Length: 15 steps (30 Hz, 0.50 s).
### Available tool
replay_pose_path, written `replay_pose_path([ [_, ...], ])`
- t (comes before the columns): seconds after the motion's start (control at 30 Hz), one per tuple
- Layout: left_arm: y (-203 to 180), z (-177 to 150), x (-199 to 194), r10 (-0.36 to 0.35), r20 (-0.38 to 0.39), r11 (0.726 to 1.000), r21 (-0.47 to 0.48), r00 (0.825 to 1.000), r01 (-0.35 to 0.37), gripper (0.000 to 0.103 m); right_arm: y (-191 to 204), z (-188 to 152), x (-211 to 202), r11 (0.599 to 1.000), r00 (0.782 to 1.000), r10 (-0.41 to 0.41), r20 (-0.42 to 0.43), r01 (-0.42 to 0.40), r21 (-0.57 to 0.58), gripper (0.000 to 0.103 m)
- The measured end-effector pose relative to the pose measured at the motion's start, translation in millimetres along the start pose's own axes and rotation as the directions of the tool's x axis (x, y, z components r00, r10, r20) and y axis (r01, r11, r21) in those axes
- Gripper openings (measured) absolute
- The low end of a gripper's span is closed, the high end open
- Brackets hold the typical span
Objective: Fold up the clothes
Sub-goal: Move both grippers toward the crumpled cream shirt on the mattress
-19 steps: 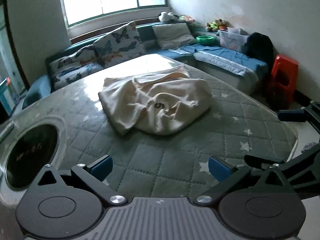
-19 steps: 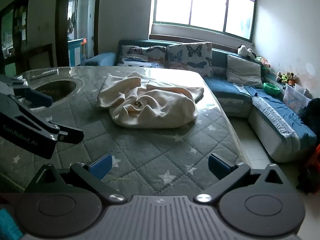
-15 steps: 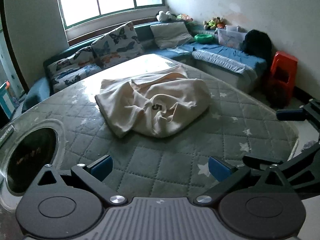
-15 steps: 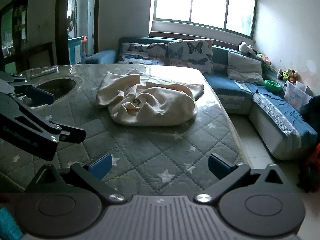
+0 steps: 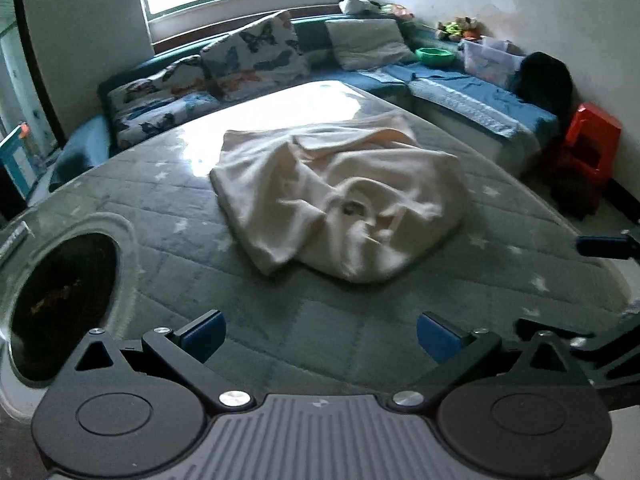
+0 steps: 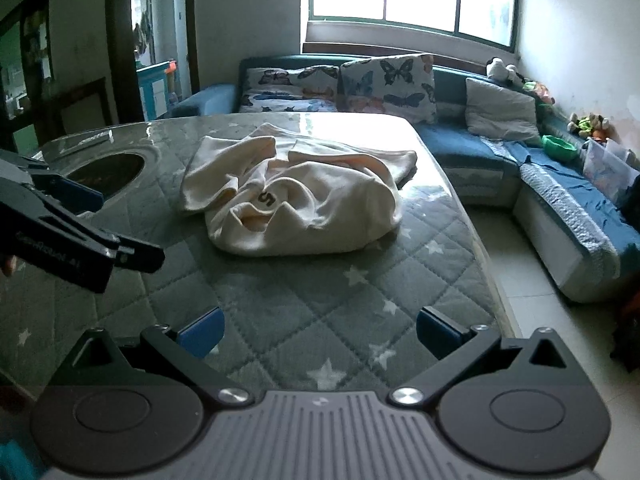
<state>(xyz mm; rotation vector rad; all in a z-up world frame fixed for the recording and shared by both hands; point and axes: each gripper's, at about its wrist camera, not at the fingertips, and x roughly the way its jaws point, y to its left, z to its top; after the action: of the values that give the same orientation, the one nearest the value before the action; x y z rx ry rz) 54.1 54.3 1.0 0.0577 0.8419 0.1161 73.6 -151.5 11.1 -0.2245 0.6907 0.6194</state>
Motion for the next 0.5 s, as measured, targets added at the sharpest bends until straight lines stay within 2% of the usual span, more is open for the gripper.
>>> replay_pose_path([
  [0.2, 27.0, 25.6, 11.1, 0.043, 0.004, 0.999, -0.011, 0.999, -0.043, 0.103, -8.5, 27.5, 15.6, 1.000, 1.000, -0.006, 0.007, 0.006, -0.022, 0.102],
  [0.3, 40.0, 41.7, 14.9, 0.063, 0.016, 0.998, -0.020, 0.998, -0.063, 0.103, -15.7, 48.8, 25.4, 1.000, 1.000, -0.003, 0.019, 0.004, -0.023, 0.095],
  [0.5, 65.8, 70.2, 43.8, 0.098, -0.019, 0.993, -0.060, 0.995, -0.099, 0.103, -31.6, 91.3, 58.0, 1.000, 1.000, -0.001, 0.029, 0.002, -0.020, 0.082],
])
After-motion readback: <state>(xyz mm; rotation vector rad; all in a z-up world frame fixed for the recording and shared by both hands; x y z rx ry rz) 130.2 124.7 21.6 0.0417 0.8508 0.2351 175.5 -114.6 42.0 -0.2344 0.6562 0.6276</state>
